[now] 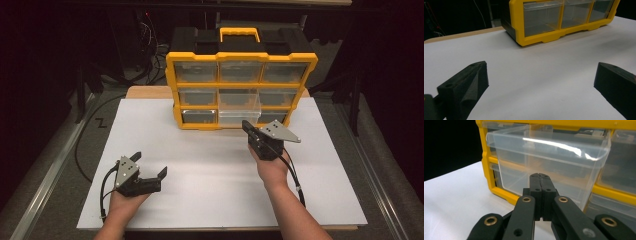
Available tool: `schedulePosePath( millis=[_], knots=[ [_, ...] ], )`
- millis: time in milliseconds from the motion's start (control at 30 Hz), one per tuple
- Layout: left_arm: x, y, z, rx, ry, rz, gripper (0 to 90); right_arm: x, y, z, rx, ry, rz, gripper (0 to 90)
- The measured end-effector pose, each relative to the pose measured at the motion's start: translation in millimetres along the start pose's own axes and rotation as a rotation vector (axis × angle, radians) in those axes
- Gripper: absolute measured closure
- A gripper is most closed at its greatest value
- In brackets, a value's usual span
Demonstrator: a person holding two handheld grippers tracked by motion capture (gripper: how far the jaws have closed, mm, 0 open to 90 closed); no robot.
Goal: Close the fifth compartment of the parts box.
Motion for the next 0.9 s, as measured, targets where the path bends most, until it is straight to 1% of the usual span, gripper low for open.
schedulePosePath(
  millis=[300, 567, 633, 900],
  knots=[
    [0.1, 0.0, -0.1, -0.003, -0.004, 0.000, 0.1, 0.9, 1.2, -13.6, -0.014, 0.002, 0.005, 90.0],
    [0.8, -0.7, -0.9, -0.010, -0.004, 0.000, 0.1, -1.4, 4.7, -16.3, -0.008, 0.000, 0.015, 90.0],
    [0.7, -0.9, -1.0, -0.011, -0.005, 0.000, 0.1, -1.8, 6.0, -17.2, -0.011, 0.007, 0.018, 90.0],
    [1.3, -1.3, -0.9, -0.009, -0.001, -0.001, 0.1, -4.6, 9.9, -20.7, -0.008, 0.000, 0.032, 90.0]
  ],
)
Point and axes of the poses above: each handheld gripper's, and its own axes: y roughly forward along the jaws, z roughly out of its underside, x roughly to its left, the point moved 8 cm from there along y, roughly forward along the jaws, and after that the axes turned 3 degrees about y, right-handed, at the moved point
